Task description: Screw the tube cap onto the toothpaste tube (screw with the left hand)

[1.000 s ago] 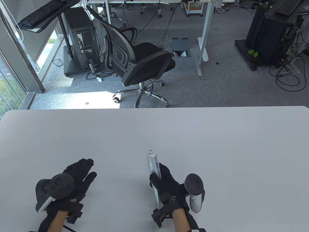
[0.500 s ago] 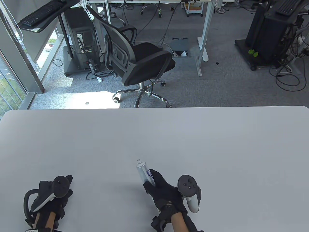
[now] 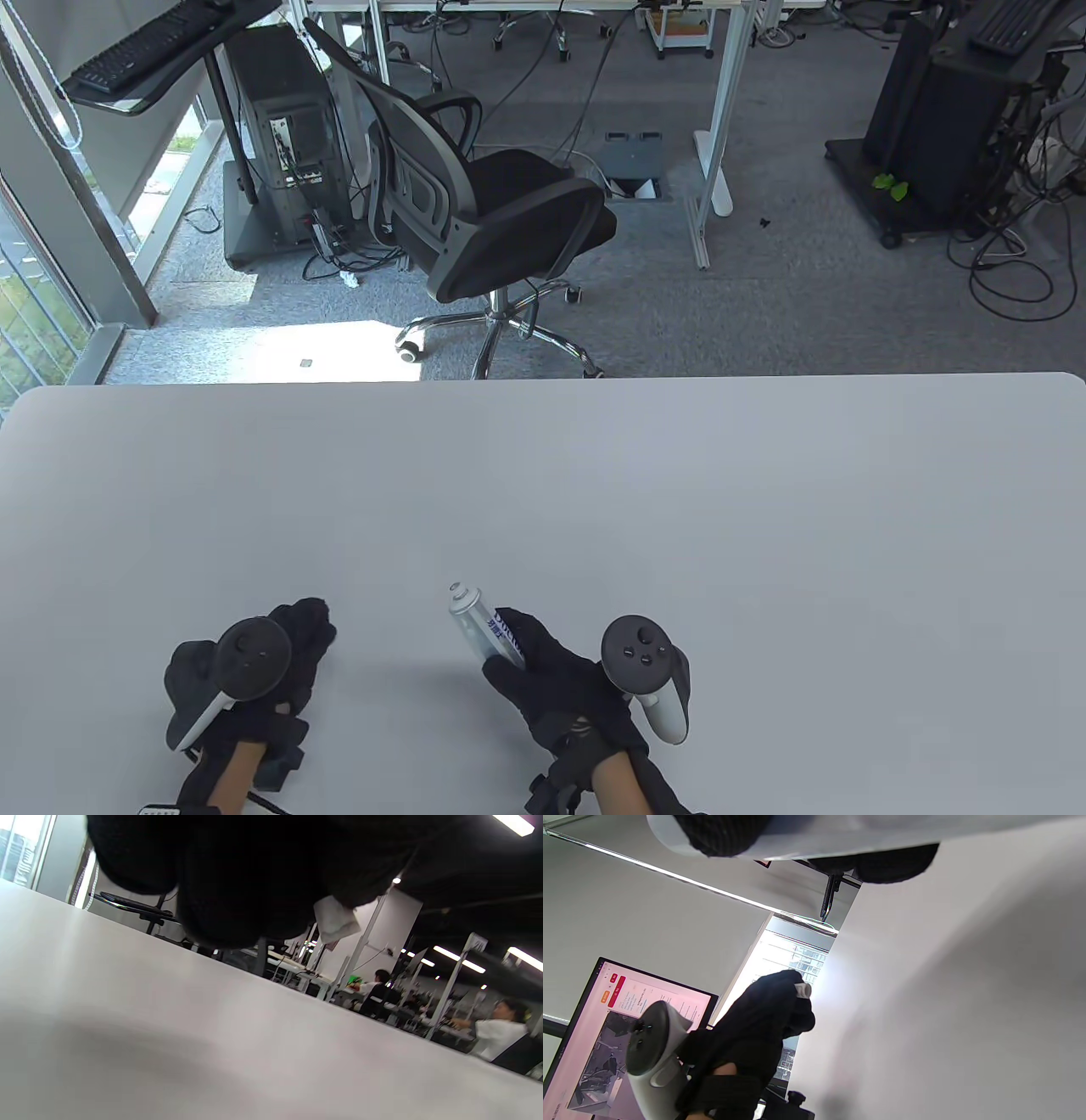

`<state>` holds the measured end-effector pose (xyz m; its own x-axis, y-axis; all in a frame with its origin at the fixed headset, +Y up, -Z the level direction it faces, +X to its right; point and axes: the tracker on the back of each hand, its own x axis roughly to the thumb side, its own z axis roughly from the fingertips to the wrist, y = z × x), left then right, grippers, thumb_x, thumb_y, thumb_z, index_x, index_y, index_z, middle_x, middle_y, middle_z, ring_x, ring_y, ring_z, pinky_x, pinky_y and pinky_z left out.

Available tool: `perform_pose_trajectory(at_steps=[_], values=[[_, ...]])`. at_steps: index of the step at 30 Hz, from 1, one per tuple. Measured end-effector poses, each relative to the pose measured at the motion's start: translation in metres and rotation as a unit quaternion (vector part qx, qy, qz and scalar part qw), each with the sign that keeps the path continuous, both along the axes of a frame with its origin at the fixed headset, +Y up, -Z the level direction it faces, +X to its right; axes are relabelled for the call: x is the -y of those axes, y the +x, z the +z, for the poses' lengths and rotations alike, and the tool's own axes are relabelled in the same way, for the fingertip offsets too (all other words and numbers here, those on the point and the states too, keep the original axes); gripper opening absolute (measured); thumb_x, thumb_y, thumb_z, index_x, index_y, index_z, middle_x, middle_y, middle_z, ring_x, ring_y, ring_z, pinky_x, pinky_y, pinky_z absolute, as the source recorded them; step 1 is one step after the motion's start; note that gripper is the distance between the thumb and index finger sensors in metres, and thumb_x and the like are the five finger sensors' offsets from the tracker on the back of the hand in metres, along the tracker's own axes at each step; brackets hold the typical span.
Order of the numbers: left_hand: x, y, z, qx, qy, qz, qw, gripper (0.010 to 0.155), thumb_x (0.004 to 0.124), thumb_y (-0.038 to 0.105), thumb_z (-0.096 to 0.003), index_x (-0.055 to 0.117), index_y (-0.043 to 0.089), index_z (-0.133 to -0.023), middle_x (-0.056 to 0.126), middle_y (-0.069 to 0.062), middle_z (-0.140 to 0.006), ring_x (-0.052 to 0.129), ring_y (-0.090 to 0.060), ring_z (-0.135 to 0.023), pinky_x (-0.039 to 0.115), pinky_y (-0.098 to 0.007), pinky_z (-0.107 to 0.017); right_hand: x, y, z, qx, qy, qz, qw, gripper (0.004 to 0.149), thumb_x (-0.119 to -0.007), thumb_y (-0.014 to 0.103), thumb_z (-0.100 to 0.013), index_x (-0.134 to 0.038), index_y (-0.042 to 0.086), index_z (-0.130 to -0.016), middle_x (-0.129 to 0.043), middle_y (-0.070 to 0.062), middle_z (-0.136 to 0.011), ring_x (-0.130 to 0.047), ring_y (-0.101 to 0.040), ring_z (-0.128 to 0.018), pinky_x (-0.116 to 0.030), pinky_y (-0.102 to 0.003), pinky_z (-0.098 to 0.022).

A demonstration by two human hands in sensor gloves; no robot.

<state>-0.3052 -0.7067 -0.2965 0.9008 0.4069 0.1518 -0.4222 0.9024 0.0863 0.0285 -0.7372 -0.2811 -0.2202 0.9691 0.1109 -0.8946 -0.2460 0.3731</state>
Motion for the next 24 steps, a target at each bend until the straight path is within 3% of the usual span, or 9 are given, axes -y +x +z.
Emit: perform_pose_trajectory(at_steps=[3, 6, 8, 12, 15, 19, 21, 22, 24], values=[[-0.008, 0.017, 0.002, 0.034, 0.005, 0.098, 0.995, 0.049, 0.072, 0.043, -0.0576, 0.073, 0.018, -0.1, 0.092, -0.006, -0.084, 0.1, -0.023, -0.063, 0.077, -0.053, -0.058, 0.003, -0.001, 0.0, 0.002, -0.006, 0.004, 1.0, 0.05, -0.073, 0.029, -0.059, -0.051, 0.029, -0.104, -0.054, -0.023, -0.103, -0.063, -0.054, -0.086, -0.048, -0.076, -0.062], [0.0, 0.03, 0.002, 0.092, -0.028, 0.235, 0.967, 0.049, 0.076, 0.039, -0.0577, 0.072, 0.017, -0.101, 0.092, -0.008, -0.086, 0.1, -0.024, -0.065, 0.077, -0.054, -0.058, 0.007, -0.008, 0.0, -0.012, -0.013, 0.031, 0.999, 0.05, -0.074, 0.028, -0.059, -0.052, 0.028, -0.104, -0.054, -0.023, -0.102, -0.063, -0.054, -0.085, -0.048, -0.076, -0.062], [0.001, 0.029, 0.004, 0.098, -0.025, 0.277, 0.956, 0.048, 0.077, 0.037, -0.0581, 0.071, 0.018, -0.102, 0.091, -0.009, -0.088, 0.098, -0.025, -0.067, 0.075, -0.055, -0.06, 0.007, -0.013, 0.0, -0.032, -0.012, 0.062, 0.997, 0.05, -0.074, 0.028, -0.059, -0.052, 0.028, -0.104, -0.054, -0.023, -0.102, -0.063, -0.054, -0.085, -0.048, -0.076, -0.062], [0.001, 0.015, 0.01, 0.12, -0.021, 0.301, 0.946, 0.047, 0.077, 0.037, -0.0583, 0.071, 0.022, -0.103, 0.089, -0.007, -0.091, 0.097, -0.024, -0.07, 0.074, -0.054, -0.062, 0.005, -0.025, 0.003, -0.067, 0.014, 0.146, 0.987, 0.05, -0.074, 0.028, -0.059, -0.052, 0.029, -0.104, -0.055, -0.023, -0.102, -0.064, -0.054, -0.085, -0.048, -0.076, -0.062], [0.001, 0.015, 0.015, 0.154, -0.045, 0.334, 0.929, 0.046, 0.076, 0.037, -0.0591, 0.072, 0.022, -0.102, 0.089, -0.008, -0.09, 0.097, -0.025, -0.07, 0.073, -0.055, -0.062, 0.004, -0.035, 0.005, -0.092, 0.02, 0.162, 0.982, 0.05, -0.074, 0.028, -0.059, -0.053, 0.029, -0.104, -0.055, -0.022, -0.103, -0.064, -0.053, -0.086, -0.049, -0.075, -0.063], [-0.005, 0.016, 0.018, 0.163, -0.027, 0.295, 0.941, 0.045, 0.076, 0.038, -0.0588, 0.074, 0.023, -0.101, 0.091, -0.006, -0.088, 0.098, -0.023, -0.068, 0.074, -0.054, -0.062, 0.002, -0.036, 0.008, -0.091, 0.026, 0.16, 0.983, 0.05, -0.074, 0.028, -0.059, -0.053, 0.029, -0.104, -0.062, -0.022, -0.099, -0.065, -0.053, -0.085, -0.049, -0.075, -0.062], [-0.006, 0.017, 0.02, 0.174, -0.032, 0.297, 0.938, 0.045, 0.077, 0.037, -0.0589, 0.074, 0.024, -0.102, 0.09, -0.006, -0.09, 0.097, -0.024, -0.07, 0.073, -0.055, -0.063, 0.002, -0.035, 0.009, -0.092, 0.027, 0.16, 0.982, 0.05, -0.075, 0.028, -0.059, -0.053, 0.029, -0.104, -0.062, -0.022, -0.099, -0.065, -0.053, -0.085, -0.049, -0.075, -0.062], [-0.007, 0.018, 0.02, 0.18, -0.026, 0.297, 0.937, 0.045, 0.078, 0.036, -0.0585, 0.074, 0.025, -0.102, 0.088, -0.006, -0.092, 0.095, -0.025, -0.073, 0.071, -0.056, -0.065, 0.002, -0.034, 0.009, -0.092, 0.026, 0.159, 0.983, 0.053, -0.075, 0.027, -0.059, -0.051, 0.026, -0.106, -0.056, -0.022, -0.102, -0.065, -0.053, -0.085, -0.049, -0.075, -0.063], [-0.011, 0.019, 0.023, 0.191, -0.007, 0.279, 0.941, 0.045, 0.08, 0.031, -0.0572, 0.074, 0.031, -0.102, 0.084, -0.003, -0.099, 0.091, -0.026, -0.082, 0.067, -0.058, -0.068, 0.002, -0.032, 0.008, -0.088, 0.021, 0.148, 0.985, 0.053, -0.075, 0.027, -0.059, -0.051, 0.025, -0.106, -0.062, -0.022, -0.098, -0.065, -0.054, -0.084, -0.05, -0.075, -0.062]])
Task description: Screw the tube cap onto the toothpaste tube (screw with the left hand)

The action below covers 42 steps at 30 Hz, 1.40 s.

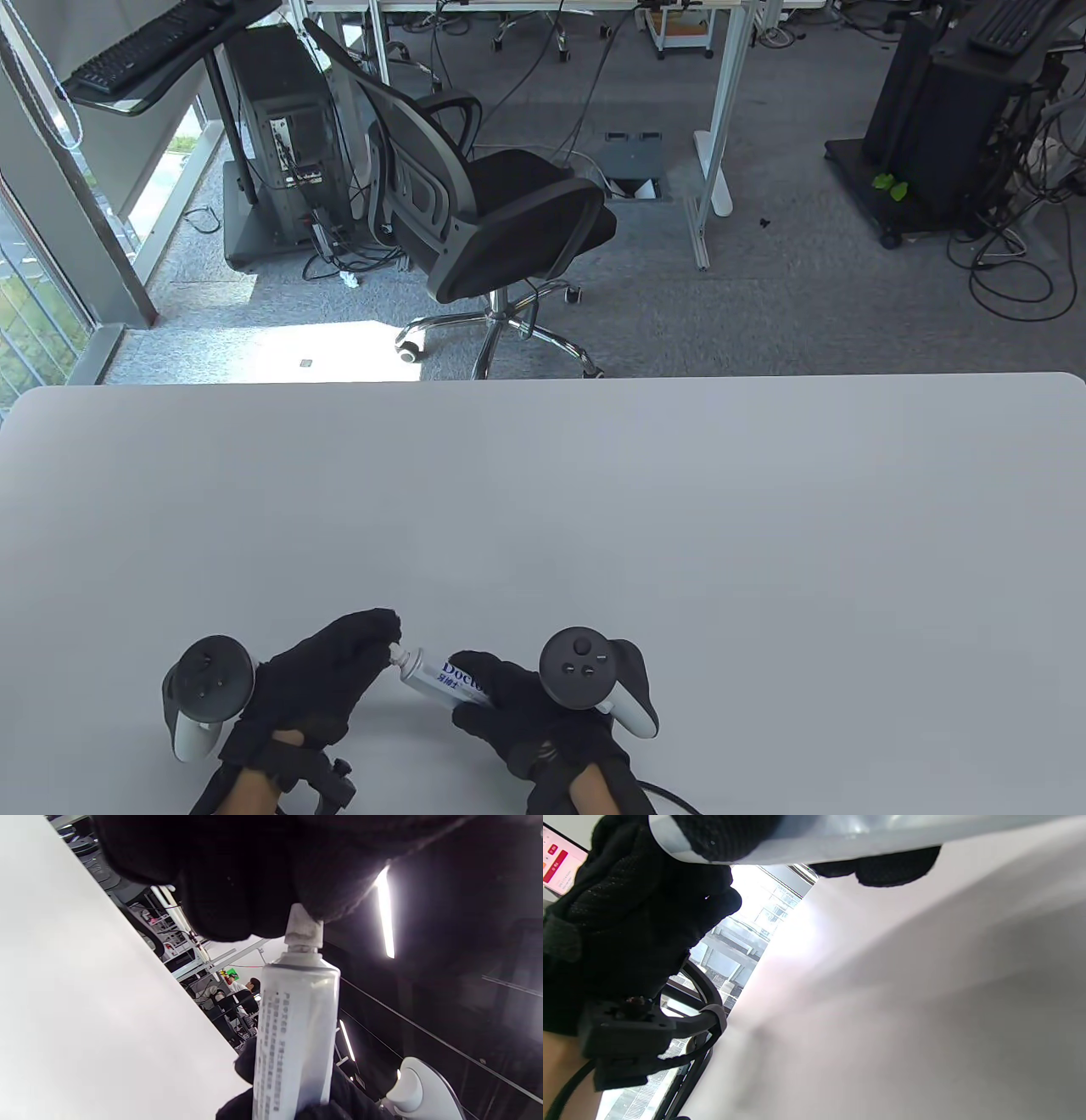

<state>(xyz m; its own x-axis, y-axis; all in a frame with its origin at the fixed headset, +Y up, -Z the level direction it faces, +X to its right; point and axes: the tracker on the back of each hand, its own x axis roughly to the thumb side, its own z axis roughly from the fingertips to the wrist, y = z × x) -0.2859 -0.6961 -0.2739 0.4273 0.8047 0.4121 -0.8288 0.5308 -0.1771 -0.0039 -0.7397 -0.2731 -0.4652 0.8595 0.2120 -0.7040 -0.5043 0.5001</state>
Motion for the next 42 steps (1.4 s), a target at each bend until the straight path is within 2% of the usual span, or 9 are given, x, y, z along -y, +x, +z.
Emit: perform_pose_trajectory(at_steps=[8, 14, 18, 23, 27, 30, 33, 37, 42], values=[[0.005, -0.002, 0.002, -0.074, 0.0, -0.032, 0.997, 0.059, 0.076, 0.058, -0.0552, 0.075, 0.023, -0.102, 0.089, -0.008, -0.092, 0.095, -0.029, -0.072, 0.071, -0.057, -0.062, 0.0, -0.001, 0.0, -0.003, 0.007, 0.013, 1.0, 0.053, -0.075, 0.028, -0.059, -0.051, 0.026, -0.106, -0.062, -0.022, -0.099, -0.065, -0.053, -0.085, -0.05, -0.075, -0.062], [0.001, 0.004, 0.001, 0.003, 0.003, -0.056, 0.998, 0.049, 0.08, 0.031, -0.0562, 0.073, 0.031, -0.105, 0.084, -0.001, -0.102, 0.091, -0.026, -0.087, 0.066, -0.059, -0.069, 0.002, -0.002, 0.0, -0.001, 0.008, 0.029, 1.0, 0.053, -0.075, 0.027, -0.058, -0.052, 0.025, -0.106, -0.062, -0.022, -0.098, -0.065, -0.054, -0.084, -0.05, -0.075, -0.062], [0.006, 0.001, 0.003, -0.068, 0.001, -0.077, 0.995, 0.059, 0.074, 0.058, -0.0558, 0.076, 0.022, -0.103, 0.087, -0.008, -0.094, 0.093, -0.03, -0.076, 0.07, -0.058, -0.063, 0.001, -0.002, 0.0, -0.001, 0.015, 0.031, 0.999, 0.053, -0.075, 0.027, -0.058, -0.052, 0.026, -0.106, -0.062, -0.022, -0.098, -0.066, -0.053, -0.084, -0.05, -0.075, -0.062], [0.001, 0.005, 0.001, 0.013, 0.005, -0.071, 0.997, 0.05, 0.078, 0.031, -0.056, 0.073, 0.029, -0.105, 0.085, -0.004, -0.1, 0.092, -0.025, -0.084, 0.068, -0.058, -0.068, 0.002, -0.002, -0.001, -0.001, 0.016, 0.038, 0.999, 0.053, -0.075, 0.027, -0.058, -0.051, 0.025, -0.106, -0.062, -0.022, -0.098, -0.066, -0.053, -0.084, -0.05, -0.075, -0.062], [0.009, 0.002, 0.003, -0.057, -0.011, -0.074, 0.996, 0.064, 0.071, 0.061, -0.0555, 0.074, 0.02, -0.105, 0.085, -0.01, -0.098, 0.091, -0.032, -0.08, 0.068, -0.058, -0.064, 0.001, -0.001, 0.0, 0.001, 0.019, 0.036, 0.999, 0.053, -0.075, 0.027, -0.058, -0.052, 0.026, -0.106, -0.062, -0.022, -0.098, -0.066, -0.054, -0.084, -0.05, -0.075, -0.062], [0.005, 0.003, 0.003, -0.056, 0.012, -0.104, 0.993, 0.045, 0.075, 0.049, -0.0559, 0.087, 0.022, -0.09, 0.097, -0.006, -0.079, 0.099, -0.025, -0.062, 0.076, -0.054, -0.059, 0.002, -0.003, 0.0, 0.002, 0.015, 0.036, 0.999, 0.052, -0.075, 0.027, -0.058, -0.053, 0.026, -0.106, -0.063, -0.022, -0.098, -0.066, -0.054, -0.083, -0.05, -0.075, -0.062], [0.004, 0.005, 0.001, 0.009, 0.0, -0.093, 0.996, 0.049, 0.077, 0.032, -0.0564, 0.074, 0.027, -0.105, 0.086, -0.005, -0.099, 0.093, -0.026, -0.083, 0.068, -0.058, -0.067, 0.004, -0.002, -0.001, -0.001, 0.013, 0.036, 0.999, 0.053, -0.075, 0.027, -0.058, -0.051, 0.026, -0.106, -0.062, -0.022, -0.098, -0.065, -0.054, -0.085, -0.05, -0.075, -0.062], [0.012, 0.003, 0.002, -0.043, -0.018, -0.114, 0.992, 0.066, 0.072, 0.062, -0.0542, 0.073, 0.022, -0.106, 0.085, -0.009, -0.097, 0.091, -0.031, -0.079, 0.069, -0.058, -0.064, 0.003, -0.003, 0.0, 0.002, 0.02, 0.047, 0.999, 0.053, -0.075, 0.027, -0.058, -0.052, 0.026, -0.106, -0.063, -0.022, -0.098, -0.066, -0.054, -0.084, -0.05, -0.075, -0.062], [0.006, 0.005, 0.002, -0.003, 0.016, -0.105, 0.994, 0.049, 0.078, 0.041, -0.0523, 0.081, 0.021, -0.097, 0.093, -0.007, -0.084, 0.097, -0.025, -0.067, 0.074, -0.055, -0.062, 0.005, -0.005, -0.001, -0.012, 0.007, 0.041, 0.999, 0.053, -0.075, 0.027, -0.058, -0.051, 0.026, -0.106, -0.062, -0.022, -0.099, -0.065, -0.054, -0.085, -0.05, -0.075, -0.062]])
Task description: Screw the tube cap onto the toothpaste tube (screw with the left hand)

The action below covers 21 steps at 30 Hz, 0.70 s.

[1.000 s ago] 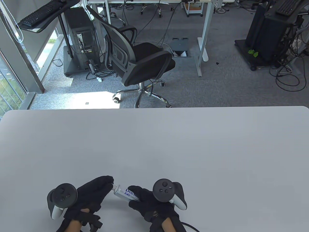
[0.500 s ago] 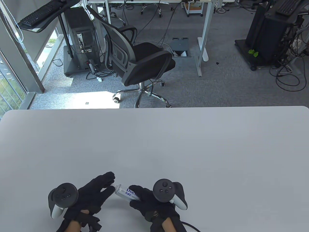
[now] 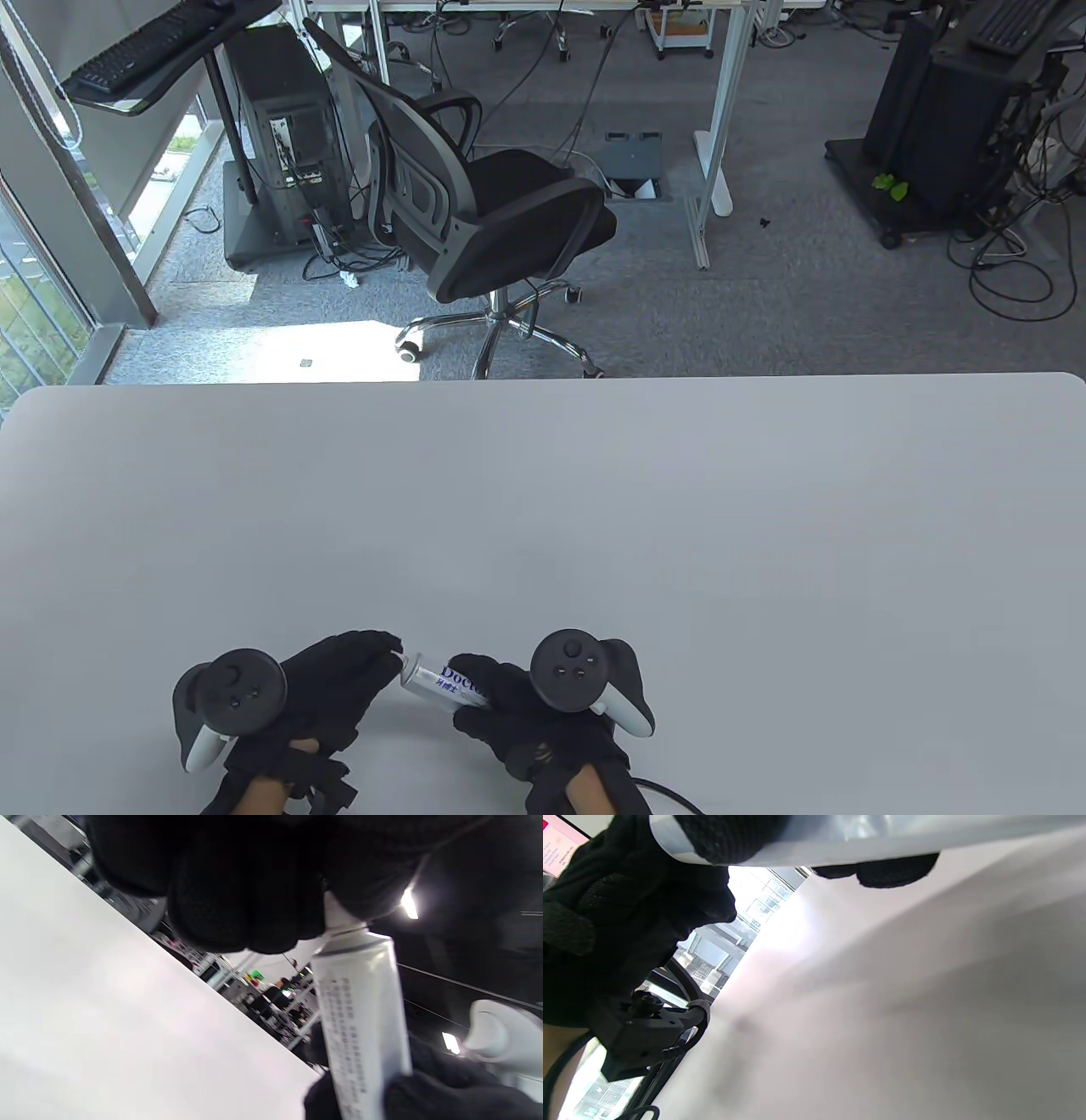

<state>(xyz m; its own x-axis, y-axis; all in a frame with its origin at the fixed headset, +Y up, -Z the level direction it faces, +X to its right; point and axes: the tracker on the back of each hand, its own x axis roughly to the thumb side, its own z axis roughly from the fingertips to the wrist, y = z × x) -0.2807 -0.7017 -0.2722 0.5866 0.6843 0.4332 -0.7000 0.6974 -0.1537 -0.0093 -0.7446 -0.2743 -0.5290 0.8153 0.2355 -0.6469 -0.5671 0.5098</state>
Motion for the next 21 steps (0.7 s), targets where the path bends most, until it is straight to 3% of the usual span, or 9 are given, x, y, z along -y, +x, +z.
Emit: perform_pose_trajectory(at_steps=[3, 5, 6, 7, 9, 12, 14, 19, 21], values=[[0.0005, -0.002, 0.0009, 0.0, 0.005, 0.008, 1.0, 0.05, 0.08, 0.036, -0.0535, 0.076, 0.026, -0.103, 0.089, -0.004, -0.093, 0.095, -0.024, -0.076, 0.071, -0.056, -0.065, -0.0003, -0.0004, 0.0002, 0.002, -0.003, -0.009, 1.0, 0.053, -0.075, 0.027, -0.058, -0.051, 0.026, -0.106, -0.062, -0.022, -0.099, -0.065, -0.054, -0.085, -0.05, -0.075, -0.062], [0.0031, -0.0041, 0.0001, -0.005, -0.024, 0.005, 1.0, 0.065, 0.082, 0.055, -0.052, 0.069, 0.026, -0.109, 0.085, -0.006, -0.099, 0.092, -0.028, -0.08, 0.069, -0.058, -0.065, -0.0023, -0.0014, 0.0008, 0.003, 0.006, -0.003, 1.0, 0.053, -0.075, 0.027, -0.058, -0.052, 0.027, -0.106, -0.063, -0.022, -0.098, -0.066, -0.054, -0.084, -0.05, -0.075, -0.062], [0.0042, -0.0049, 0.0008, -0.012, -0.027, 0.002, 1.0, 0.069, 0.076, 0.063, -0.0525, 0.07, 0.023, -0.109, 0.084, -0.008, -0.099, 0.091, -0.03, -0.079, 0.069, -0.058, -0.065, -0.003, -0.0021, 0.0012, 0.001, 0.009, 0.003, 1.0, 0.053, -0.075, 0.027, -0.058, -0.052, 0.027, -0.106, -0.063, -0.022, -0.098, -0.066, -0.053, -0.085, -0.05, -0.075, -0.062], [0.0048, -0.006, 0.0015, -0.045, -0.01, 0.001, 0.999, 0.064, 0.07, 0.064, -0.0537, 0.078, 0.022, -0.101, 0.09, -0.008, -0.09, 0.095, -0.029, -0.07, 0.071, -0.056, -0.062, -0.0036, -0.0033, 0.0016, -0.001, 0.014, 0.007, 1.0, 0.053, -0.075, 0.027, -0.058, -0.052, 0.027, -0.106, -0.063, -0.022, -0.098, -0.066, -0.053, -0.085, -0.05, -0.075, -0.062], [0.0034, -0.0059, 0.002, -0.068, 0.026, 0.0, 0.997, 0.048, 0.074, 0.057, -0.0541, 0.09, 0.023, -0.084, 0.099, -0.005, -0.07, 0.101, -0.023, -0.052, 0.078, -0.053, -0.054, -0.0034, -0.0056, 0.002, -0.006, 0.009, 0.006, 1.0, 0.053, -0.075, 0.027, -0.058, -0.052, 0.027, -0.106, -0.063, -0.022, -0.098, -0.066, -0.054, -0.084, -0.05, -0.075, -0.062], [-0.0002, -0.0034, 0.0009, 0.005, 0.011, 0.003, 1.0, 0.047, 0.078, 0.041, -0.0521, 0.082, 0.022, -0.095, 0.094, -0.007, -0.08, 0.098, -0.022, -0.062, 0.076, -0.053, -0.06, -0.0006, -0.0057, 0.0018, -0.012, -0.001, 0.002, 1.0, 0.053, -0.075, 0.027, -0.058, -0.052, 0.026, -0.106, -0.063, -0.022, -0.098, -0.066, -0.054, -0.084, -0.05, -0.075, -0.062], [-0.0008, -0.002, 0.0018, 0.007, 0.009, 0.013, 1.0, 0.047, 0.078, 0.035, -0.0507, 0.08, 0.023, -0.097, 0.092, -0.008, -0.084, 0.097, -0.023, -0.066, 0.074, -0.055, -0.062, 0.0012, -0.0046, 0.0011, -0.017, -0.016, -0.013, 1.0, 0.053, -0.075, 0.027, -0.058, -0.053, 0.026, -0.106, -0.063, -0.022, -0.098, -0.066, -0.053, -0.084, -0.05, -0.075, -0.062], [0.0061, -0.0031, 0.0026, -0.006, -0.014, 0.029, 0.999, 0.058, 0.074, 0.056, -0.0546, 0.078, 0.021, -0.1, 0.091, -0.008, -0.087, 0.096, -0.027, -0.068, 0.072, -0.056, -0.062, -0.0002, -0.0032, 0.0018, -0.014, -0.013, -0.019, 1.0, 0.053, -0.075, 0.026, -0.058, -0.053, 0.026, -0.106, -0.063, -0.023, -0.098, -0.067, -0.054, -0.084, -0.051, -0.075, -0.062], [0.0027, 0.0001, 0.0034, -0.013, 0.022, 0.005, 1.0, 0.048, 0.077, 0.043, -0.0523, 0.084, 0.021, -0.094, 0.096, -0.009, -0.077, 0.099, -0.023, -0.059, 0.076, -0.054, -0.059, -0.0011, -0.005, 0.0026, -0.015, -0.011, -0.005, 1.0, 0.053, -0.076, 0.026, -0.058, -0.054, 0.026, -0.106, -0.064, -0.023, -0.098, -0.068, -0.054, -0.083, -0.051, -0.075, -0.062]])
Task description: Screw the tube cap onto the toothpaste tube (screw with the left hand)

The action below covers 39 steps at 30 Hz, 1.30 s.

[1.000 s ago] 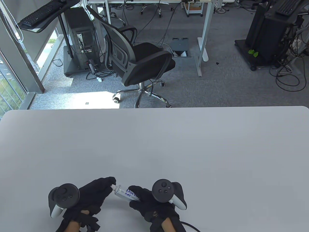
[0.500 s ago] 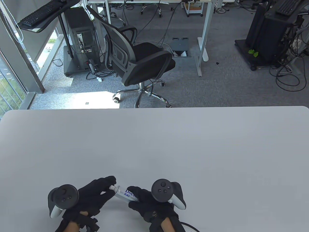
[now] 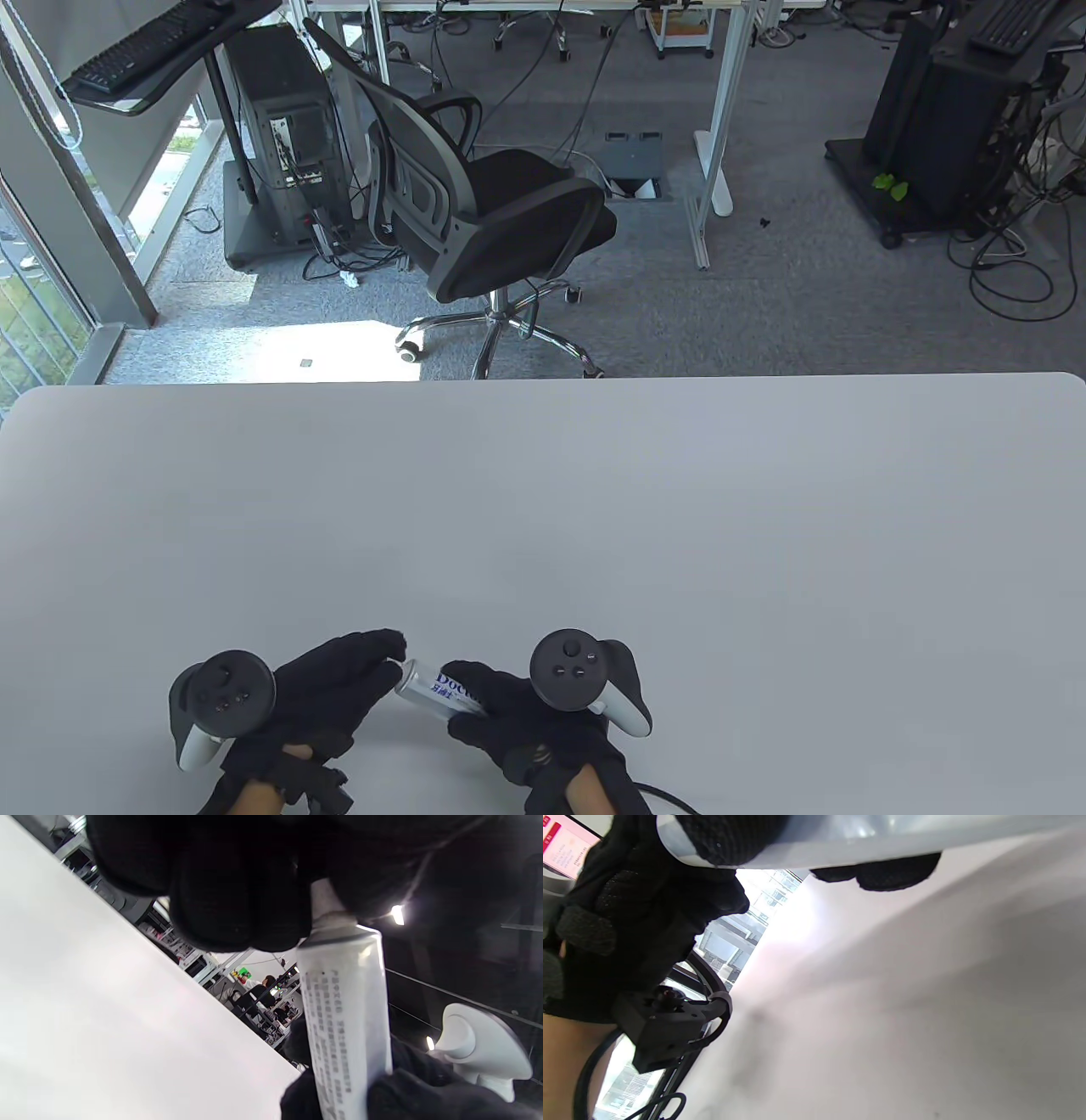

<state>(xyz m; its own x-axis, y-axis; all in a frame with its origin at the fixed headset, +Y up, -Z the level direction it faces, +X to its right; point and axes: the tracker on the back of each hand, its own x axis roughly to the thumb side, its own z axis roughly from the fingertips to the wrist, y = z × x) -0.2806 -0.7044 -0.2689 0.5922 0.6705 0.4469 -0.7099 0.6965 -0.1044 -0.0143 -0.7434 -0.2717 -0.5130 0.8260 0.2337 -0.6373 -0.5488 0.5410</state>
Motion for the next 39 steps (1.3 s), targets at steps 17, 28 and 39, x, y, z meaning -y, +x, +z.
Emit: perform_pose_trajectory(at_steps=[17, 28, 39], values=[[0.016, -0.006, -0.007, -0.081, -0.013, -0.168, 0.982, 0.085, 0.067, 0.071, -0.0539, 0.025, 0.037, -0.12, 0.018, -0.006, -0.126, 0.021, -0.038, -0.116, 0.025, -0.066, -0.075, -0.011, 0.145, -0.02, 0.348, 0.109, 0.362, 0.858, 0.053, -0.076, 0.023, -0.057, -0.054, 0.022, -0.105, -0.064, -0.023, -0.098, -0.071, -0.053, -0.082, -0.049, -0.074, -0.063], [0.041, -0.004, -0.02, -0.117, -0.057, -0.282, 0.951, 0.086, 0.066, 0.072, -0.0538, 0.024, 0.038, -0.12, 0.013, -0.006, -0.125, 0.011, -0.037, -0.114, 0.017, -0.065, -0.074, 0.011, 0.179, -0.019, 0.421, 0.048, 0.373, 0.826, 0.058, -0.075, 0.022, -0.055, -0.053, 0.011, -0.107, -0.059, -0.026, -0.104, -0.069, -0.054, -0.089, -0.045, -0.076, -0.064], [0.05, 0.012, -0.023, -0.098, -0.061, -0.327, 0.938, 0.086, 0.064, 0.074, -0.0538, 0.022, 0.039, -0.12, 0.012, -0.005, -0.125, 0.01, -0.037, -0.114, 0.017, -0.066, -0.073, -0.03, 0.062, -0.004, 0.254, 0.182, 0.178, 0.933, 0.076, -0.055, 0.054, -0.054, -0.028, 0.018, -0.115, -0.01, -0.023, -0.114, -0.004, -0.057, -0.099, -0.015, -0.077, -0.061]])
